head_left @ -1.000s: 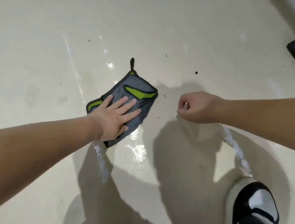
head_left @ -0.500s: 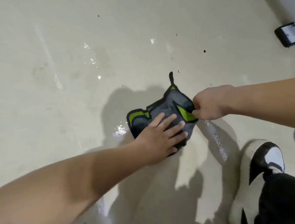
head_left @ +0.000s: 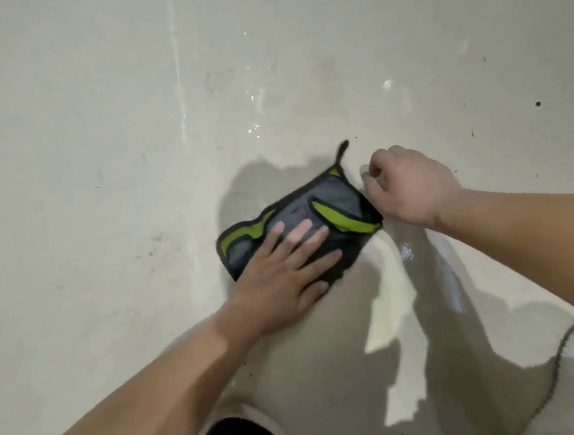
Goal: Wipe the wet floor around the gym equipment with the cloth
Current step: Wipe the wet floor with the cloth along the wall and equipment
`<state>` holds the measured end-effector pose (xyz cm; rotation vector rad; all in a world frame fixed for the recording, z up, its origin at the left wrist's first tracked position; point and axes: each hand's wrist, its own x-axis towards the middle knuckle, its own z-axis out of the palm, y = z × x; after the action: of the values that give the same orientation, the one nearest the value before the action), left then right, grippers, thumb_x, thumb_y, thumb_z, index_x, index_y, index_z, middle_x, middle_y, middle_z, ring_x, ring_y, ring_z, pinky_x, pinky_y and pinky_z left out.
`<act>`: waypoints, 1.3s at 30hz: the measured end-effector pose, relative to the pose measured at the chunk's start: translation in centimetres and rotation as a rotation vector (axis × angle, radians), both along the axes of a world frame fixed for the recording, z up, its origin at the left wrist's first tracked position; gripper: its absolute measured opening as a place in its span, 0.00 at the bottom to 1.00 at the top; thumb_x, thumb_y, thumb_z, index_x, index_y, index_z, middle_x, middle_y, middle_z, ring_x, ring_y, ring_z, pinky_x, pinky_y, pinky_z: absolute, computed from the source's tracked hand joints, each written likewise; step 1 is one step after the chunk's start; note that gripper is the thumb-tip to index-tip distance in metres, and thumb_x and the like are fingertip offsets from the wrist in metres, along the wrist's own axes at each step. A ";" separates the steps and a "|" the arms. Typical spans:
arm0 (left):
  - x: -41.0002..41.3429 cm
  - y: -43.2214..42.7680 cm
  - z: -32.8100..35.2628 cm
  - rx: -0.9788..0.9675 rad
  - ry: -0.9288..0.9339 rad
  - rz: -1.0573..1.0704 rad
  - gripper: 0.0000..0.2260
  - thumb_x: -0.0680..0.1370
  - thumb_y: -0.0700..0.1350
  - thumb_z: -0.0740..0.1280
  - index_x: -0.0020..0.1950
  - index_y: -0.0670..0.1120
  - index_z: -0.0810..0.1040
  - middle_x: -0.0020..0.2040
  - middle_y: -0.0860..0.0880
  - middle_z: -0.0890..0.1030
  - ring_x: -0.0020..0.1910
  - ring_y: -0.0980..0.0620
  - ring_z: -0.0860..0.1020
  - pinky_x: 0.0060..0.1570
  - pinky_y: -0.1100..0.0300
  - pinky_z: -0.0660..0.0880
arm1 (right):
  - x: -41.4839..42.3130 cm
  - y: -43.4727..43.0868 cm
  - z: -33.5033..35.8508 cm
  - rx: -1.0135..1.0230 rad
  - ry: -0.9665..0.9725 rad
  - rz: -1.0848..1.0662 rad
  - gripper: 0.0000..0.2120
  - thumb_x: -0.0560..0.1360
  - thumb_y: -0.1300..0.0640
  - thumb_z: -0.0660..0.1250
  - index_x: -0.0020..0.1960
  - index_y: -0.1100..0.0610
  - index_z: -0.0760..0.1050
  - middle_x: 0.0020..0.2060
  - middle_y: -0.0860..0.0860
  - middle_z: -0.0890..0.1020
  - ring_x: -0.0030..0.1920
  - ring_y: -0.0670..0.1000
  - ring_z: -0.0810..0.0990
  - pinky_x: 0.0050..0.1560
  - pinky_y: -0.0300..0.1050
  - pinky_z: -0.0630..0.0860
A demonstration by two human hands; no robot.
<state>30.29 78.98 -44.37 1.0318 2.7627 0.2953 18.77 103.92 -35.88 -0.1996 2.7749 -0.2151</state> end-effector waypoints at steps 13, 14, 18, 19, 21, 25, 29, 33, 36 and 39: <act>4.7 1.0 1.3 -0.099 -0.151 -0.025 0.26 0.87 0.59 0.44 0.85 0.59 0.52 0.86 0.53 0.49 0.85 0.43 0.41 0.80 0.39 0.33 | 0.0 -5.2 -0.7 -0.003 0.089 0.157 0.11 0.81 0.47 0.59 0.55 0.54 0.74 0.52 0.53 0.77 0.54 0.59 0.77 0.44 0.50 0.74; 5.2 0.6 1.2 -0.082 -0.135 -0.109 0.25 0.87 0.59 0.46 0.85 0.59 0.55 0.86 0.53 0.52 0.85 0.43 0.43 0.81 0.39 0.36 | -0.1 -5.2 -0.6 0.004 0.088 0.170 0.11 0.81 0.47 0.59 0.54 0.53 0.73 0.51 0.53 0.78 0.54 0.59 0.77 0.45 0.51 0.75; 5.9 -3.4 1.0 -0.027 -0.080 -0.320 0.23 0.88 0.56 0.55 0.83 0.59 0.62 0.85 0.54 0.59 0.86 0.46 0.48 0.82 0.40 0.40 | -0.9 -6.9 -0.5 -0.002 0.054 0.207 0.11 0.81 0.48 0.59 0.55 0.54 0.73 0.52 0.54 0.77 0.52 0.59 0.76 0.45 0.53 0.76; 5.8 -5.2 0.9 -0.011 -0.064 -0.309 0.22 0.88 0.56 0.56 0.83 0.59 0.64 0.85 0.53 0.59 0.86 0.47 0.48 0.82 0.40 0.42 | -1.2 -7.7 -0.4 -0.009 0.050 0.218 0.11 0.81 0.49 0.60 0.56 0.54 0.73 0.52 0.54 0.77 0.53 0.59 0.76 0.45 0.52 0.76; 5.5 -9.7 1.0 -0.013 -0.029 -0.156 0.21 0.88 0.55 0.57 0.82 0.57 0.67 0.84 0.52 0.61 0.85 0.47 0.51 0.82 0.38 0.48 | -1.6 -9.6 -0.4 -0.031 0.031 0.251 0.11 0.81 0.49 0.59 0.57 0.54 0.73 0.54 0.53 0.77 0.53 0.59 0.76 0.45 0.52 0.76; 5.1 -16.9 1.2 -0.135 -0.066 0.678 0.24 0.87 0.58 0.48 0.84 0.59 0.55 0.86 0.50 0.55 0.86 0.46 0.46 0.82 0.40 0.43 | -1.7 -13.9 -0.6 -0.184 0.012 0.251 0.13 0.81 0.48 0.60 0.62 0.53 0.73 0.57 0.52 0.76 0.58 0.56 0.76 0.48 0.51 0.74; 4.9 -14.6 1.2 -0.187 -0.120 1.086 0.26 0.86 0.57 0.43 0.86 0.57 0.47 0.87 0.51 0.47 0.85 0.44 0.41 0.82 0.40 0.39 | -1.2 -17.7 -0.8 -0.229 -0.021 0.285 0.17 0.82 0.46 0.58 0.67 0.50 0.72 0.62 0.49 0.74 0.64 0.53 0.73 0.53 0.52 0.75; 8.8 -10.4 1.1 -0.138 -0.018 0.728 0.26 0.86 0.56 0.52 0.84 0.55 0.60 0.85 0.49 0.60 0.85 0.41 0.53 0.81 0.35 0.51 | -0.5 -20.0 -1.2 -0.219 -0.040 0.334 0.17 0.82 0.46 0.56 0.68 0.49 0.72 0.62 0.49 0.73 0.66 0.52 0.71 0.55 0.51 0.74; 12.6 -8.9 1.3 0.005 -0.051 0.355 0.23 0.87 0.55 0.56 0.83 0.58 0.65 0.85 0.53 0.61 0.85 0.45 0.51 0.81 0.37 0.50 | -0.1 -21.7 -1.3 -0.206 -0.031 0.356 0.16 0.82 0.48 0.56 0.67 0.49 0.72 0.61 0.49 0.73 0.65 0.53 0.71 0.52 0.49 0.71; 11.8 -11.9 0.8 0.077 -0.100 0.116 0.22 0.87 0.52 0.58 0.82 0.58 0.67 0.84 0.55 0.61 0.85 0.48 0.50 0.82 0.38 0.48 | 0.2 -23.1 -1.5 -0.200 -0.038 0.378 0.16 0.82 0.49 0.56 0.66 0.50 0.73 0.60 0.50 0.74 0.63 0.54 0.72 0.49 0.49 0.70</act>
<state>42.13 67.04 -43.55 0.8502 2.7445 0.4600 18.99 80.81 -37.38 -0.7511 2.6121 -0.3912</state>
